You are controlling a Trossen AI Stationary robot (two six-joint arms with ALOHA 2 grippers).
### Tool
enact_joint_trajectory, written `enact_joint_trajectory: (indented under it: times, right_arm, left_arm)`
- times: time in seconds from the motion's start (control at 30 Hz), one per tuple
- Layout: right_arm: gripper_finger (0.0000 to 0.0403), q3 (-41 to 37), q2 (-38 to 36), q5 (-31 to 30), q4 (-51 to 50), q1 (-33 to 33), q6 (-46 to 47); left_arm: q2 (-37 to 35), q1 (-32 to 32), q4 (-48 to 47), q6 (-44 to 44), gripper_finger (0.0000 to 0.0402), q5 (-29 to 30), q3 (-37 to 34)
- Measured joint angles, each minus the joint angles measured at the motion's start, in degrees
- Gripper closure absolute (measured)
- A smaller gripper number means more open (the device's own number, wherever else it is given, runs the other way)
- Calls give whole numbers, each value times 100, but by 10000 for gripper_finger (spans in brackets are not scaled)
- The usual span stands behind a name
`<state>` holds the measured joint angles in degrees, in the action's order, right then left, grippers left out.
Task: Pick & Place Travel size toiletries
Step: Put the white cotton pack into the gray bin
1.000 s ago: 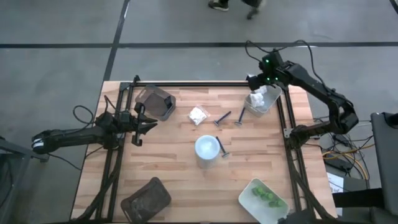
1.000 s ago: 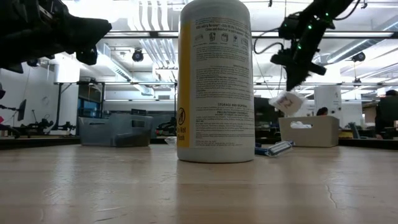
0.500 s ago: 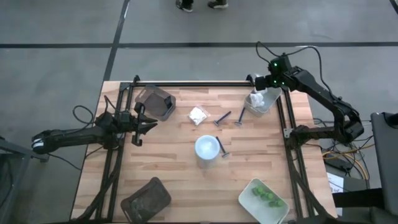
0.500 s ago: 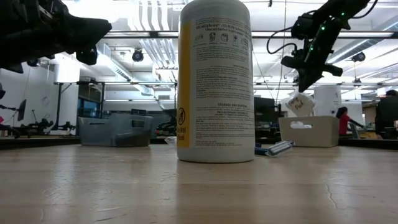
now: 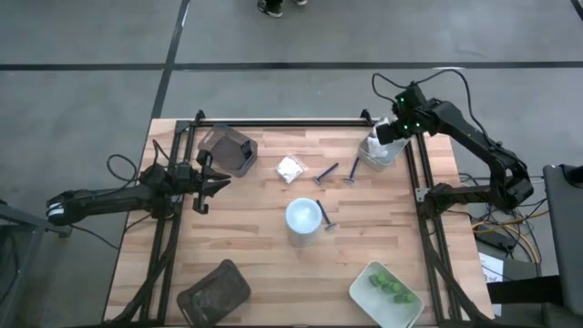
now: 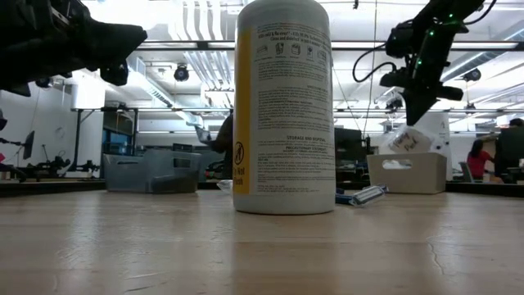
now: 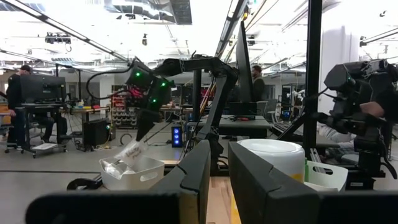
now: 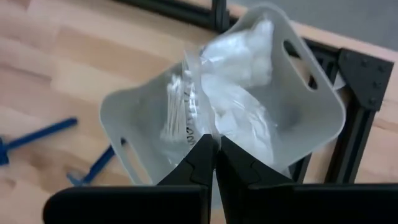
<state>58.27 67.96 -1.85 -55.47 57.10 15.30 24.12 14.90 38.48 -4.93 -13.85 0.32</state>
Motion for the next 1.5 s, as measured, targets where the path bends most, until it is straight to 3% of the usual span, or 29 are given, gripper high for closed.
enact_joint_trajectory:
  times: [0.4,0.7,1.03,1.17,1.27,1.37,1.5]
  right_arm:
    - [382,-38,0,103,-160,-11,150]
    - [296,-40,2,279,-190,-11,346]
    - [200,-42,4,1134,-227,-11,572]
    - [180,-42,4,1122,-307,-9,723]
    - [174,-42,4,740,-307,-9,728]
    - [179,-76,7,207,-219,-10,796]
    - [199,-229,9,180,-54,-15,876]
  left_arm:
    - [0,1,0,0,339,0,0]
    - [0,0,0,0,339,0,0]
    - [0,0,0,0,339,0,0]
    - [0,0,0,0,339,0,0]
    - [0,1,0,0,339,0,0]
    - [0,2,0,0,339,0,0]
    - [2,0,0,0,339,0,0]
